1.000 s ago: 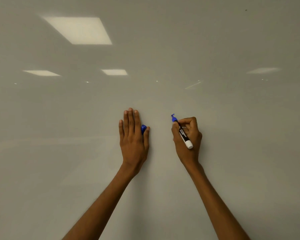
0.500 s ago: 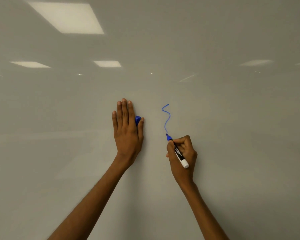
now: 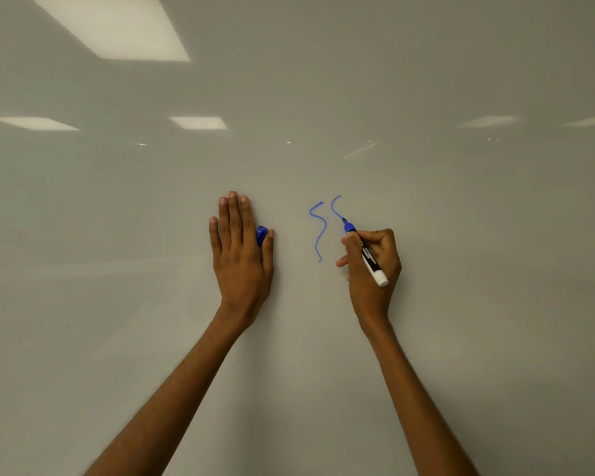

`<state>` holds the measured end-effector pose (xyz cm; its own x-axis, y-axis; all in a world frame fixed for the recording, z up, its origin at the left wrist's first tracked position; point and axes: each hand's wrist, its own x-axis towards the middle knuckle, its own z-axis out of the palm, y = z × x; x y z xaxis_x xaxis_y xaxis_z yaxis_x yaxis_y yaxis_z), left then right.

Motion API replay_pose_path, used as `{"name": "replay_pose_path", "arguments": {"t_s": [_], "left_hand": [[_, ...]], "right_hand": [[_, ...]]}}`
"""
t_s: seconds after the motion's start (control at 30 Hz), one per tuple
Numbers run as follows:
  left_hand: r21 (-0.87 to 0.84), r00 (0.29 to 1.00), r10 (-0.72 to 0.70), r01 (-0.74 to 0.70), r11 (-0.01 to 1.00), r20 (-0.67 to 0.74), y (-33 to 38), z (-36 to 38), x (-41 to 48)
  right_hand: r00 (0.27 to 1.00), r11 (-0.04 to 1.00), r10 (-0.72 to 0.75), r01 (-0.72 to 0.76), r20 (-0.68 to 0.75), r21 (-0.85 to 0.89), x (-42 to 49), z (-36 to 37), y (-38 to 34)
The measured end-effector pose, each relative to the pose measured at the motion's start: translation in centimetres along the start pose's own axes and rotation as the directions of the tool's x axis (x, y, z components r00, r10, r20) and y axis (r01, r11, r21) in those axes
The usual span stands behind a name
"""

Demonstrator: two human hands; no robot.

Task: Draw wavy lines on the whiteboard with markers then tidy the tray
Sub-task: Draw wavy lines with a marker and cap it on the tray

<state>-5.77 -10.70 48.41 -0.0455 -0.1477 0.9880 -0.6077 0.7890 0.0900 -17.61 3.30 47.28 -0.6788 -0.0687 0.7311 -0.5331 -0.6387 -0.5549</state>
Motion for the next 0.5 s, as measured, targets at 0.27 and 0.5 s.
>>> {"name": "replay_pose_path", "arguments": {"t_s": [0.27,0.5], "left_hand": [[0.001,1.0,0.007,-0.007,1.0,-0.009,0.0,0.1,0.0],[-0.01,1.0,0.016,-0.016,1.0,-0.009,0.1,0.0,-0.1]], "right_hand": [[1.0,1.0,-0.011,0.011,-0.02,-0.023,-2.4,-2.1,1.2],[0.993,0.996,-0.089,0.09,-0.08,0.002,3.3,-0.4,-1.3]]}}
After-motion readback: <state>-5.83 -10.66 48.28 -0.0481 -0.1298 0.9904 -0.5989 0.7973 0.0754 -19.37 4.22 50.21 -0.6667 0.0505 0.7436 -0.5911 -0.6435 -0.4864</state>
